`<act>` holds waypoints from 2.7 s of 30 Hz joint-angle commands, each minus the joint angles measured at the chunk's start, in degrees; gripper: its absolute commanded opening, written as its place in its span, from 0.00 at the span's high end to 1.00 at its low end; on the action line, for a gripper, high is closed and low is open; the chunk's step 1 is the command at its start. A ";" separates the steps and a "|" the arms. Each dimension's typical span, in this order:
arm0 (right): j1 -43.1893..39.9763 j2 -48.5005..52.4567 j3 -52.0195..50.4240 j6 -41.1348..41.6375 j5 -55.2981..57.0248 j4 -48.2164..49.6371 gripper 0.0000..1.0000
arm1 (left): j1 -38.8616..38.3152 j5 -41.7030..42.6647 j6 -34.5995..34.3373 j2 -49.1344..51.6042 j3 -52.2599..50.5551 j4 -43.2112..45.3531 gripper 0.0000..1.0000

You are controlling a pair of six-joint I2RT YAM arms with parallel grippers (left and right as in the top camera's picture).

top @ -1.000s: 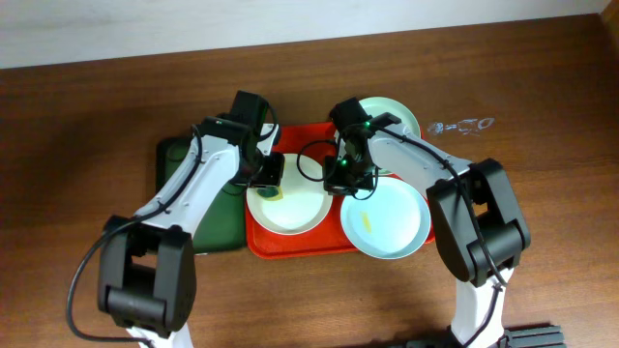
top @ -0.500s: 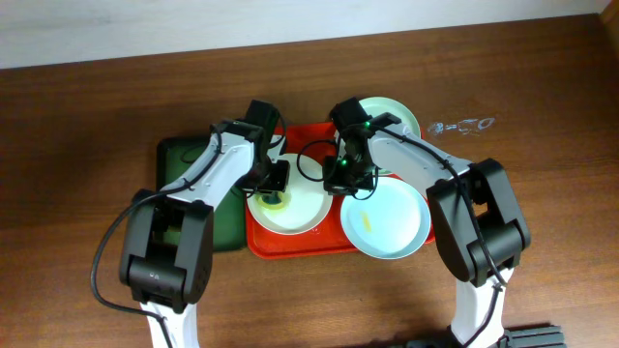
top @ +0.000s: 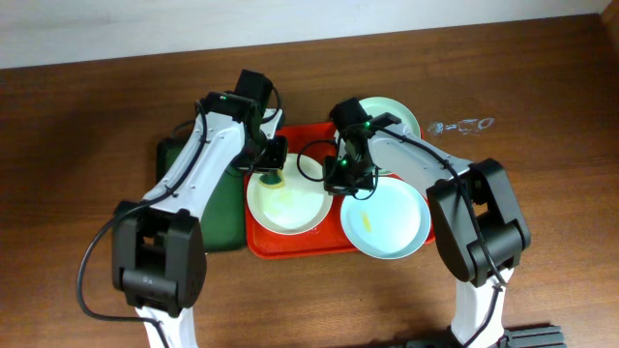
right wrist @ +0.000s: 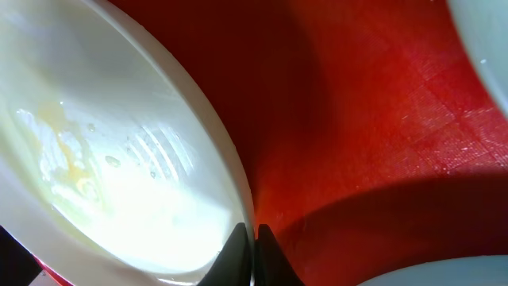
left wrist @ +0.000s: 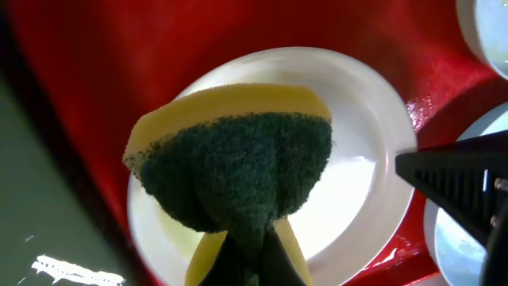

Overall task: Clean dirty plates on tray and stack at the side
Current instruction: 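Scrub the white plate with the sponge while right gripper holds its rim, then return the sponge to the green tray and retract the left arm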

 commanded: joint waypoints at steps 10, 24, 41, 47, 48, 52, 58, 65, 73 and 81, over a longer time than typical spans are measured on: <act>0.35 -0.68 -0.59 -0.13 0.39 0.31 0.96 | -0.68 -7.26 -8.81 -1.20 -15.26 13.60 1.00; 0.35 -0.68 -0.59 -0.13 0.37 0.31 0.96 | -1.40 9.60 -4.09 -1.33 -9.94 12.26 1.00; 0.35 -0.66 -0.59 -0.11 0.37 0.11 0.96 | -2.19 -1.03 -5.86 -1.09 -21.33 20.20 1.00; 0.35 -0.66 -0.59 -0.13 0.37 0.09 0.96 | -4.39 15.93 -5.03 -1.09 -22.29 25.33 1.00; 0.35 -0.66 -0.59 -0.13 0.37 0.09 0.96 | -4.31 18.62 -4.39 -1.11 -21.92 25.92 1.00; 0.35 -0.66 -0.59 -0.13 0.37 0.07 0.96 | -2.45 13.55 -4.09 -3.15 -16.59 20.76 1.00; 0.35 -0.66 -0.59 -0.13 0.37 0.09 0.96 | -1.62 -6.05 -4.13 -6.54 -15.56 12.09 1.00; 0.35 -0.66 -0.59 -0.13 0.37 0.11 0.96 | -1.81 -7.13 -9.29 0.74 -15.65 11.30 1.00; 0.35 -0.66 -0.61 -0.13 0.37 0.11 0.96 | -2.43 18.51 -2.32 1.27 -12.44 12.07 1.00; 0.35 -0.66 -0.61 -0.13 0.37 0.09 0.95 | 5.55 4.09 -1.51 -11.08 -7.74 4.70 1.00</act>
